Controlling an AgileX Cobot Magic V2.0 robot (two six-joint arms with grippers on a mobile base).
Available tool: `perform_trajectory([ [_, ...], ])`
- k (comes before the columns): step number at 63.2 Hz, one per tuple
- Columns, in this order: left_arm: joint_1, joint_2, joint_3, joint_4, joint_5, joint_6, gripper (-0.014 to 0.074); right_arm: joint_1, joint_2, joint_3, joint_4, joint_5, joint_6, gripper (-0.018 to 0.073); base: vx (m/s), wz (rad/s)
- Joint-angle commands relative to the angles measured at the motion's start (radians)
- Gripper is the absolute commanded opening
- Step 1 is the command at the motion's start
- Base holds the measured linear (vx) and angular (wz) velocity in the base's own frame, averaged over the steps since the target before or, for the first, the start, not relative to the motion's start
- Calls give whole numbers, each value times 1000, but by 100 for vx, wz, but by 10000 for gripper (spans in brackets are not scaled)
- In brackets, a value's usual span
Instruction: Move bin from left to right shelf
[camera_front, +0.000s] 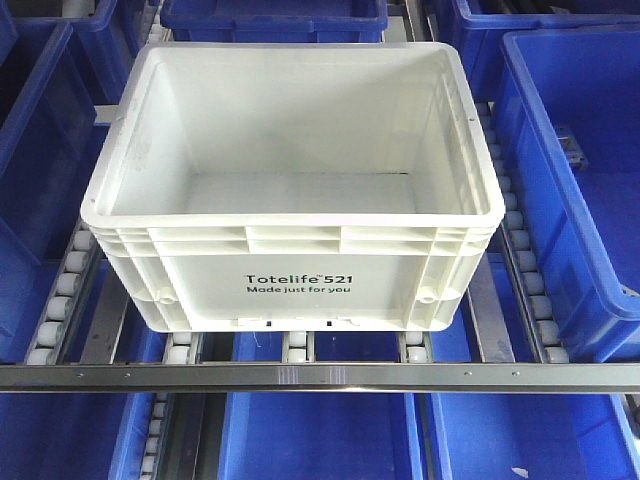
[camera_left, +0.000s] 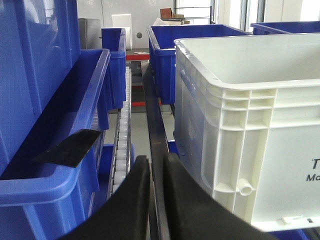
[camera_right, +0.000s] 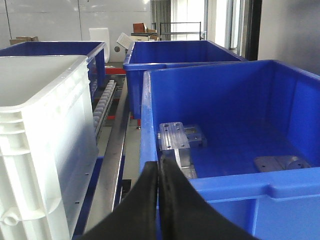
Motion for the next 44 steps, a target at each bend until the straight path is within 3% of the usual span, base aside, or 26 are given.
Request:
perform_trajectory([
  [1, 1, -11, -22, -5, -69, -7, 56, -6, -13, 11, -10, -82, -11, -9, 0, 0],
  [19, 1, -11, -22, -5, -69, -7, 56, 75, -13, 11, -10, -82, -11, -9, 0, 0],
  [44, 1, -11, -22, -5, -69, -7, 56, 75, -13, 11, -10, -82, -11, -9, 0, 0],
])
